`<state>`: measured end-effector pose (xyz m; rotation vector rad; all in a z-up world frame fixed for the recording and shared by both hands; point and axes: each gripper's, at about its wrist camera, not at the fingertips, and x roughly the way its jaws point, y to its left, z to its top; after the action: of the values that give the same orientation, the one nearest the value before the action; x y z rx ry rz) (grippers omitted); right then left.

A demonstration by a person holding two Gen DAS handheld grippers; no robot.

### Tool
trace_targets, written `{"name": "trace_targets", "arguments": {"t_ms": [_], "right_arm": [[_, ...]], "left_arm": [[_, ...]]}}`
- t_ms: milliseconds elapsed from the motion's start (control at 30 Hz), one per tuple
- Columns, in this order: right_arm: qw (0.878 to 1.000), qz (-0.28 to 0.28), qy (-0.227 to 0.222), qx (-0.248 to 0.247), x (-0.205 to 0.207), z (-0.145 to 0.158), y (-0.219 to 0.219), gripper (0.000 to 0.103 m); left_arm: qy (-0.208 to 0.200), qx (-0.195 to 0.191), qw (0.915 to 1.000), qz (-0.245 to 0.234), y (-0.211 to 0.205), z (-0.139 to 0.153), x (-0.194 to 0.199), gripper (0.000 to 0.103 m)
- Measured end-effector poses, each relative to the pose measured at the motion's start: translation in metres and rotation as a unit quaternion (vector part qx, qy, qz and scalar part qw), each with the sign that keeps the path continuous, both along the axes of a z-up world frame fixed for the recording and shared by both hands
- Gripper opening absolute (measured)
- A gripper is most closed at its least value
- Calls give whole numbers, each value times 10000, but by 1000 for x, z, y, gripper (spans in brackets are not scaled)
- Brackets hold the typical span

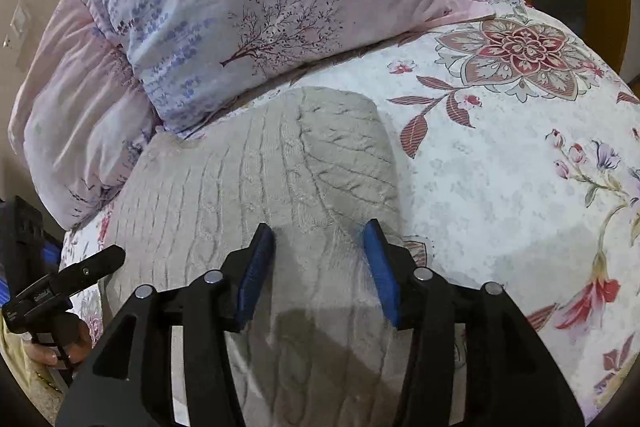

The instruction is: Fold small clothes

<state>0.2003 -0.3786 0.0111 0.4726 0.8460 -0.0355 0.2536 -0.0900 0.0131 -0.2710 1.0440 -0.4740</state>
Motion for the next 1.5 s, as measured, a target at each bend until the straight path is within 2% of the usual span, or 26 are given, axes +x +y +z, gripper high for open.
{"name": "trace_targets", "arguments": {"t_ms": [100, 133, 167, 233, 300, 433, 500, 600, 700, 767, 833, 867, 967, 1000, 1100, 1200, 1300, 1500], "right_arm": [[9996, -55, -36, 283, -3, 6, -9, 51], [9990, -87, -90, 428, -5, 8, -12, 54], [9969, -133, -212, 747, -9, 11, -21, 64], [9916, -256, -381, 1212, -16, 13, -37, 72], [9883, -415, -310, 1433, -15, 11, -49, 72], [9836, -412, 87, 1755, -7, -5, -61, 72], [9814, -320, 194, 1883, -3, -13, -60, 72], [9779, -145, 240, 2073, 2, -22, -56, 70], [9767, 50, 221, 2134, 6, -24, -51, 66], [9734, 274, 266, 2260, 13, -27, -44, 60], [9735, 386, 220, 2241, 16, -28, -38, 60], [9741, 402, 210, 2217, 17, -28, -35, 55], [9713, 510, 207, 2314, 19, -33, -27, 36], [9714, 515, 166, 2313, 18, -32, -27, 34], [9686, 508, -30, 2432, 12, -25, -25, 31], [9668, 605, -347, 2459, 7, -7, -14, 29], [9705, 832, -490, 2211, 7, 8, 11, 28], [9729, 1301, -549, 1833, 23, 13, 81, 27]], "left_arm": [[44, -61, 10000, -22, 0, -1, 2, 95], [71, -112, 9999, -31, 2, -2, 3, 95], [129, -229, 9996, -28, 4, -3, 5, 95], [251, -476, 9985, -23, 9, -5, 9, 95], [452, -775, 9960, 22, 14, -10, 14, 95], [571, -1188, 9913, 16, 18, -12, 18, 93], [611, -1386, 9885, -13, 18, -13, 19, 88], [637, -1544, 9859, -128, 12, -14, 19, 82], [704, -1614, 9843, -151, 9, -17, 20, 79], [740, -1655, 9833, -135, 8, -19, 21, 76], [752, -1704, 9824, -120, 8, -20, 22, 75], [768, -1727, 9819, -109, 8, -21, 23, 74], [797, -1774, 9808, -107, 6, -23, 24, 61], [762, -1788, 9809, -116, 6, -22, 25, 53], [622, -1879, 9798, -272, 8, -17, 23, 40], [526, -2039, 9767, -410, 15, -8, 20, 37], [298, -2058, 9770, -475, 32, 7, 11, 36], [-40, -1876, 9820, -230, 101, 29, -8, 36]]}}
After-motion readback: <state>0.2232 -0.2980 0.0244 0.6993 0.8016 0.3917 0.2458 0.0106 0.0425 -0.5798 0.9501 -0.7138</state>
